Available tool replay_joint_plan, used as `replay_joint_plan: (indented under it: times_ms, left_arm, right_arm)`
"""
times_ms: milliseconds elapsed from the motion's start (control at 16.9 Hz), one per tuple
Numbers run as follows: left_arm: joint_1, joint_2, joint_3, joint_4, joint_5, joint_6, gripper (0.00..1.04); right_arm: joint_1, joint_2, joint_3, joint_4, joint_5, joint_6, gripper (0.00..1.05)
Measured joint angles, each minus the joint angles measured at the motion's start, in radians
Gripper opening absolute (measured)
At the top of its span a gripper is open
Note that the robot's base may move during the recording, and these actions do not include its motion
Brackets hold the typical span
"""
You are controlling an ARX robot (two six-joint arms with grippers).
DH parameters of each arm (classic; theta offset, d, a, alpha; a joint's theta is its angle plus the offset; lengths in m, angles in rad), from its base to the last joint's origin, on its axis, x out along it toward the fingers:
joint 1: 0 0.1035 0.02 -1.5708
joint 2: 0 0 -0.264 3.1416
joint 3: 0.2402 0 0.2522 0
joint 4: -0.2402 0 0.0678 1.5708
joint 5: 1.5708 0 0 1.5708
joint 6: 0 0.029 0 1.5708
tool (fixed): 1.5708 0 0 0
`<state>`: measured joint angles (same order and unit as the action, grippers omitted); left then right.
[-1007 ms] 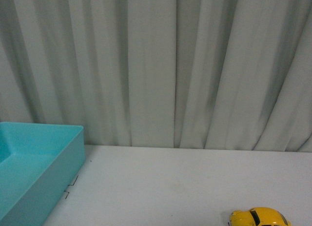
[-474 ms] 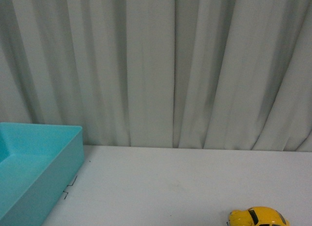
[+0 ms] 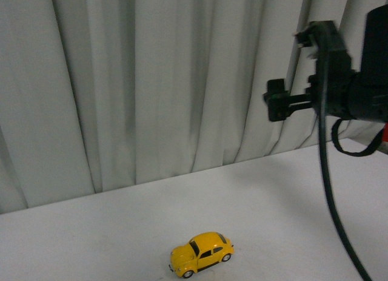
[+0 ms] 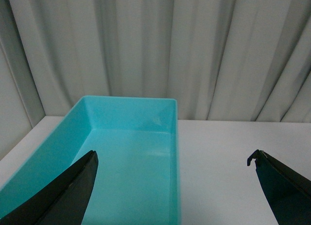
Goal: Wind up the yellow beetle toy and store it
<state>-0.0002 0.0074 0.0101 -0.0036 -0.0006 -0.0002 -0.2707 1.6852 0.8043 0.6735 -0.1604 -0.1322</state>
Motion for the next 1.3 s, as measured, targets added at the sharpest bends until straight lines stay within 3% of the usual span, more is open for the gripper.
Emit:
replay_joint_plan:
  times_ms: [237,355,533,711,948,1303]
  left_arm:
    - [0.0,0.0,0.0,0.0,0.0,0.0,0.98]
    - [0.0,0.0,0.0,0.0,0.0,0.0,0.98]
    - [0.0,0.0,0.0,0.0,0.0,0.0,0.98]
    - [0.0,0.0,0.0,0.0,0.0,0.0,0.98]
    - [0.0,0.0,0.0,0.0,0.0,0.0,0.98]
    - [0.0,0.0,0.0,0.0,0.0,0.0,0.98]
  right_arm:
    - [0.058,0.048,0.14,-0.389,-0.468,-0.414,0.98]
    - [0.09,0.104,0.196,-0.652,-0.573,-0.665,0.98]
    - [0.086,0.227,0.267,-0.957,-0.566,-1.025,0.98]
    - [0.087,0.334,0.389,-1.094,-0.565,-1.246,0.98]
    - [0.098,0.462,0.512,-1.232,-0.562,-1.404,0.98]
    - [0.127,0.507,0.573,-1.331,-0.56,-1.488,0.98]
